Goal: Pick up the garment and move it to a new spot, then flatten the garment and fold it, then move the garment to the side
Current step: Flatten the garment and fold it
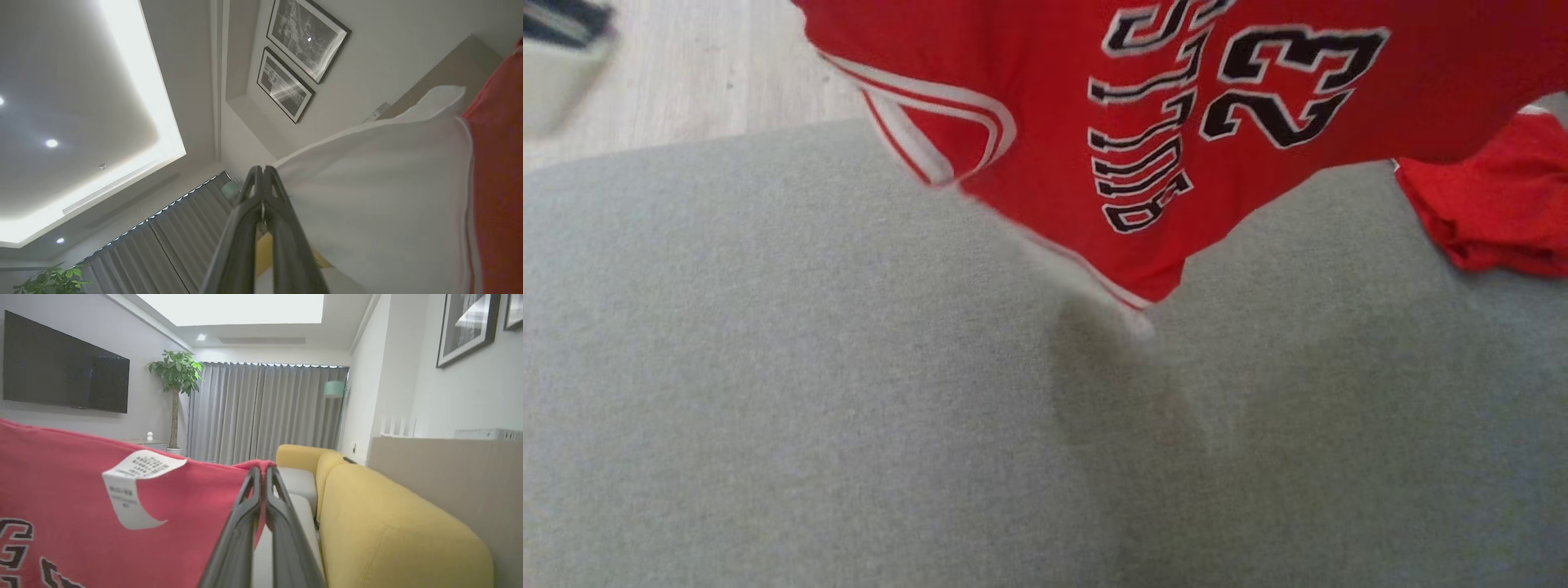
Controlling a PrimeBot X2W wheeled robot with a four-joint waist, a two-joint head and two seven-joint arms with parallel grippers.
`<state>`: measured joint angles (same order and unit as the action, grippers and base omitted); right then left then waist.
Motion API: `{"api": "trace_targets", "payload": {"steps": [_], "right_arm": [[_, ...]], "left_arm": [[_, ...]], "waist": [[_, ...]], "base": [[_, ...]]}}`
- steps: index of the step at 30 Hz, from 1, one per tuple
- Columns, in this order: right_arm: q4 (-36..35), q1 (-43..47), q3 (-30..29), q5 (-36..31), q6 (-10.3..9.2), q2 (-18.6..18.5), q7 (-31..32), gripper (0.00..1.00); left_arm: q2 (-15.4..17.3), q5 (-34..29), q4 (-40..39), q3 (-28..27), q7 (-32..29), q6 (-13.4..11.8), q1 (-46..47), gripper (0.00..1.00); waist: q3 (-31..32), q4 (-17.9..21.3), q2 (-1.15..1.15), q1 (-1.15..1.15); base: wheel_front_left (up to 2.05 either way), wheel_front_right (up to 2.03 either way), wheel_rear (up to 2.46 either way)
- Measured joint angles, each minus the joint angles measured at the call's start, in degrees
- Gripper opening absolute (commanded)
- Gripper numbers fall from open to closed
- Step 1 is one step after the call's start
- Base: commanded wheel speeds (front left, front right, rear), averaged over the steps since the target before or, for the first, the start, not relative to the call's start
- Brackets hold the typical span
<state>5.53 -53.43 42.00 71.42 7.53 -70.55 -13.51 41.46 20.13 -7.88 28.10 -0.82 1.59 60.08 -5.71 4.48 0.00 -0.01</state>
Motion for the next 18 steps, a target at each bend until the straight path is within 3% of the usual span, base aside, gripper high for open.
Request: {"api": "trace_targets", "payload": {"steps": [4, 8, 18], "right_arm": [[0.4, -3.1, -0.7, -2.9, 0.0, 0.5, 2.5, 0.0], [1.7, -5.7, -0.7, -4.5, 0.0, 3.6, 5.1, 0.0], [11.6, -14.5, 1.2, -9.8, 0.0, 13.6, 11.7, 0.0]], "left_arm": [[-0.2, 1.9, 0.1, -1.1, -0.8, 0.8, 4.1, 0.0], [-1.3, 3.1, 2.0, -0.9, -1.7, 1.7, 7.0, 0.0], [-6.9, 0.4, 17.5, 3.6, -3.0, 3.5, 16.6, 0.0]], "waist": [[0.2, 0.2, 0.0, 0.0], [-0.5, 0.2, 0.0, 0.01], [-8.5, -1.2, 0.0, 0.02]], "base": [[0.0, 0.0, 0.0], [0.0, 0.0, 0.0], [0.0, 0.0, 0.0]]}}
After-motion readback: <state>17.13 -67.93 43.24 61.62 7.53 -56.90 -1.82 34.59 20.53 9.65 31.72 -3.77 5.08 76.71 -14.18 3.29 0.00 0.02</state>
